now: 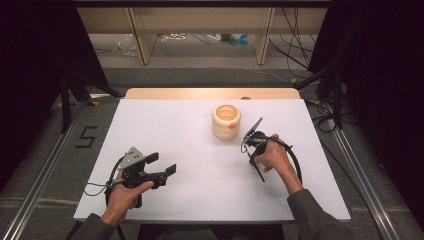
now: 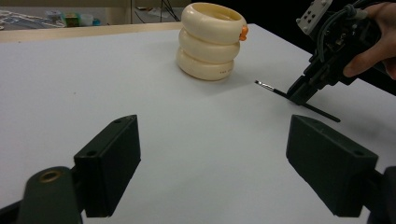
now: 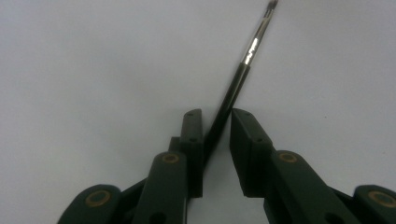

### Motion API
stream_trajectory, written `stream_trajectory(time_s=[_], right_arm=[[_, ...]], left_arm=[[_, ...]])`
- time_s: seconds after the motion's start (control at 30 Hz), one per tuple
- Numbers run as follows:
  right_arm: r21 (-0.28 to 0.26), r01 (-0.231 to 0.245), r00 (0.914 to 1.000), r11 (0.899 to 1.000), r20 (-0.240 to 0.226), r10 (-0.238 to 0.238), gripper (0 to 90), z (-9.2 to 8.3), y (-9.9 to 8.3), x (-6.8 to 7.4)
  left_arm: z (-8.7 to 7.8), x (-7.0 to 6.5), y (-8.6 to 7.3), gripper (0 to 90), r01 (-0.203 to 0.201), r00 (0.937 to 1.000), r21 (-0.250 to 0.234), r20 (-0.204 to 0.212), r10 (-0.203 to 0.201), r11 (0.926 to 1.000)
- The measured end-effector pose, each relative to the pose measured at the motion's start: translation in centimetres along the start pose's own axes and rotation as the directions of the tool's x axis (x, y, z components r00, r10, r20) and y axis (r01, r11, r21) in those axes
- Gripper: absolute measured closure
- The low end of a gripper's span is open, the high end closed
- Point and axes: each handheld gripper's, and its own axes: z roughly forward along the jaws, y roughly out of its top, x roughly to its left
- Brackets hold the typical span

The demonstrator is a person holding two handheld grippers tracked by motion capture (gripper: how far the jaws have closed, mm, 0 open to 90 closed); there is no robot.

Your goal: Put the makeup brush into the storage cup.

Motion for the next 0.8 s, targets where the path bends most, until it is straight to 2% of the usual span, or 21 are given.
stream_trajectory(time_s=[0.3,0.4,0.53,0.6,0.67,0.8], right_arm=[[0.014,0.012,0.9999,1.000,0.002,-0.012,80.8,-0.03,0.10,-0.23],[0.018,0.000,1.0000,1.000,0.001,0.000,81.5,-0.03,0.14,-0.18],[0.011,0.004,1.0000,1.000,0.003,-0.004,82.8,0.06,0.18,-0.17],[0.006,0.023,0.9997,1.000,0.008,-0.023,83.9,0.12,0.20,-0.29],[0.017,0.008,0.9999,1.000,0.009,-0.008,84.8,0.07,0.25,-0.11],[0.017,0.019,0.9997,1.000,0.014,-0.020,85.2,0.09,0.29,-0.10]], left_arm=[[0.01,-0.01,0.00,17.2,0.000,1.0000,0.000,0.000,0.000,1.0000],[0.01,-0.01,0.00,17.2,0.000,1.0000,0.000,0.000,0.000,1.0000],[0.01,-0.04,0.00,17.2,-0.001,1.0000,0.001,0.000,0.001,1.0000],[0.01,-0.02,0.01,17.3,-0.002,1.0000,0.000,0.001,0.002,1.0000],[0.00,-0.03,0.01,17.2,-0.002,1.0000,0.000,0.000,0.002,1.0000],[0.00,-0.06,0.01,17.3,-0.002,1.0000,0.001,0.001,0.002,1.0000]])
